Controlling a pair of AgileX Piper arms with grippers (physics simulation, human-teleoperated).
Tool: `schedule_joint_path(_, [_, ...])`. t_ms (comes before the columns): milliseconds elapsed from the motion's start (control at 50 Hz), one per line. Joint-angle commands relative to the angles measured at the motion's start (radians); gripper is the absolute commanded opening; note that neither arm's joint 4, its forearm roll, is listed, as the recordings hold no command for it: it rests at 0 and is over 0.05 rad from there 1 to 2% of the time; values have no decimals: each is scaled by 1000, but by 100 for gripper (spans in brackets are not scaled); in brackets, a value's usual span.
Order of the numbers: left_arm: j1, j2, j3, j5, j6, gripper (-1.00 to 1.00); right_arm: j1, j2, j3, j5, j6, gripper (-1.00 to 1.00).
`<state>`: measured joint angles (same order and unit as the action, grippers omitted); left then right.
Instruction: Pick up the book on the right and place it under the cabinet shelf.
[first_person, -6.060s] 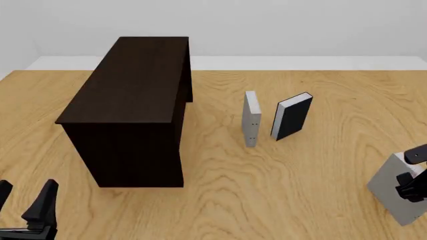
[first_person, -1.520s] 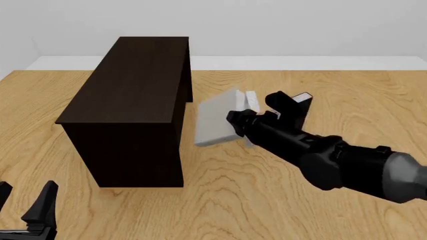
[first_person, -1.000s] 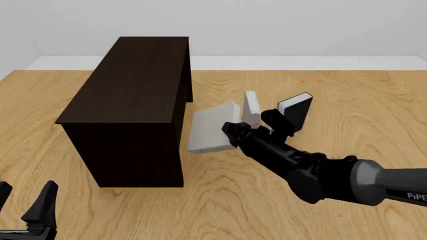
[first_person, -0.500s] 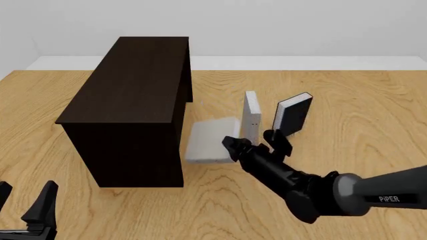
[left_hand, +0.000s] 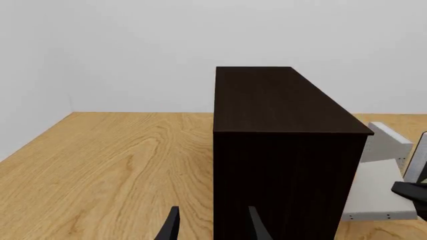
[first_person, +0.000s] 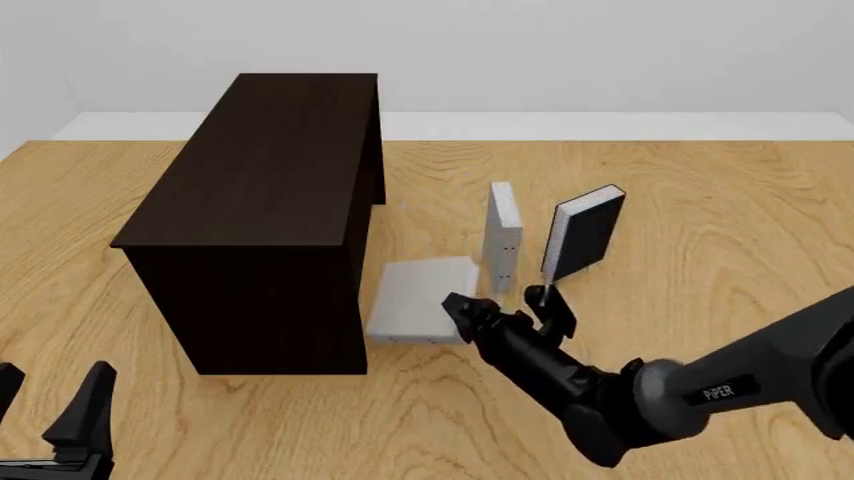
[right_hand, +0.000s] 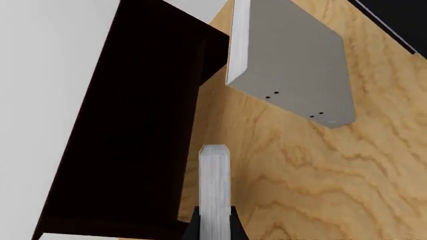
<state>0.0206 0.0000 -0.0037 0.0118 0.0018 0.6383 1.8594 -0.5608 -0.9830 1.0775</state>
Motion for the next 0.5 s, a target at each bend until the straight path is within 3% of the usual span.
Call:
schedule_joint_path(20, [-1,5,-1,-11,0,100,-80,63,-18,5,-151,-100])
schedule_joint_path(500, [0,5,-1,-11,0,100,-102,135,-25,-30,-143,-100])
